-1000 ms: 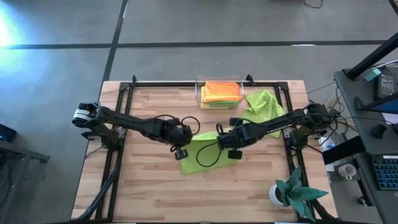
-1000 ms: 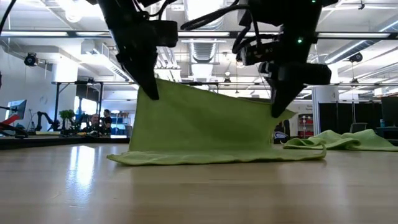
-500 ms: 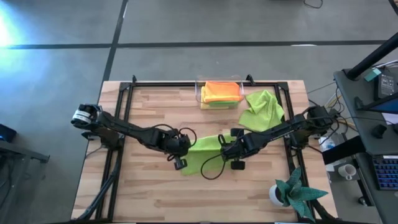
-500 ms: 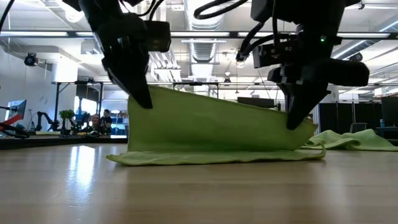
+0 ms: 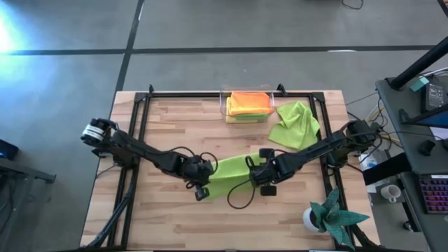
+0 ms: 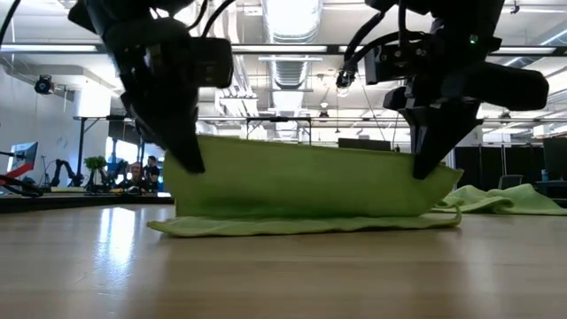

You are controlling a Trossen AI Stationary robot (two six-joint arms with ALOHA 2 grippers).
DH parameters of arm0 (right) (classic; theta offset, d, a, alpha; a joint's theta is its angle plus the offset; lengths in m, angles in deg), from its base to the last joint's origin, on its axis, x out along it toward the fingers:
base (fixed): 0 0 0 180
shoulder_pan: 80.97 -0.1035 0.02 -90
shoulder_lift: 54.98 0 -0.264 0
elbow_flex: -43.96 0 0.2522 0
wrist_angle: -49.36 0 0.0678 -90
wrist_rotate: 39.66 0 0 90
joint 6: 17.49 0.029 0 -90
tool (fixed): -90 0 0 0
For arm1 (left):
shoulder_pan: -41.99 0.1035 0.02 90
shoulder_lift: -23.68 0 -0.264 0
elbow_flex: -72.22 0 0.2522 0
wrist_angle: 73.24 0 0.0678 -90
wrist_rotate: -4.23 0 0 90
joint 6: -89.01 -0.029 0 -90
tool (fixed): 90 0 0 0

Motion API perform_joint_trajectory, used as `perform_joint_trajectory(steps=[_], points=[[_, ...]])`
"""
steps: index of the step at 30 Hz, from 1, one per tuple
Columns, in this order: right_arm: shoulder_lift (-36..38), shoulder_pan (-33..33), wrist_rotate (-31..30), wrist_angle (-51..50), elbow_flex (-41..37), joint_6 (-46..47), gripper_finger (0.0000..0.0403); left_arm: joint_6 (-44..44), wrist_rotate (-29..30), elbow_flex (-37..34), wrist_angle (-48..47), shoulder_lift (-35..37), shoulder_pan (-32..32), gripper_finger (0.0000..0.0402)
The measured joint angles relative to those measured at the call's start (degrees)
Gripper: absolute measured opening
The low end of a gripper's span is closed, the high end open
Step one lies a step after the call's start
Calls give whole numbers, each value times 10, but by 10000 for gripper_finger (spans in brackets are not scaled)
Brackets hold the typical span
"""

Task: Fold microfiber towels
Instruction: Fold the light green microfiber cloth

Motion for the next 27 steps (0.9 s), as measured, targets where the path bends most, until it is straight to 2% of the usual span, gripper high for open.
perform_joint_trajectory(steps=[6,13,27], points=[[0,0,0,5,-6,6,9,3,-16,1,8,-37,-6,0],[0,0,8,6,-5,11,15,3,-18,5,41,-48,-13,0],[0,0,15,10,-6,46,105,2,-18,5,62,-48,-14,8]])
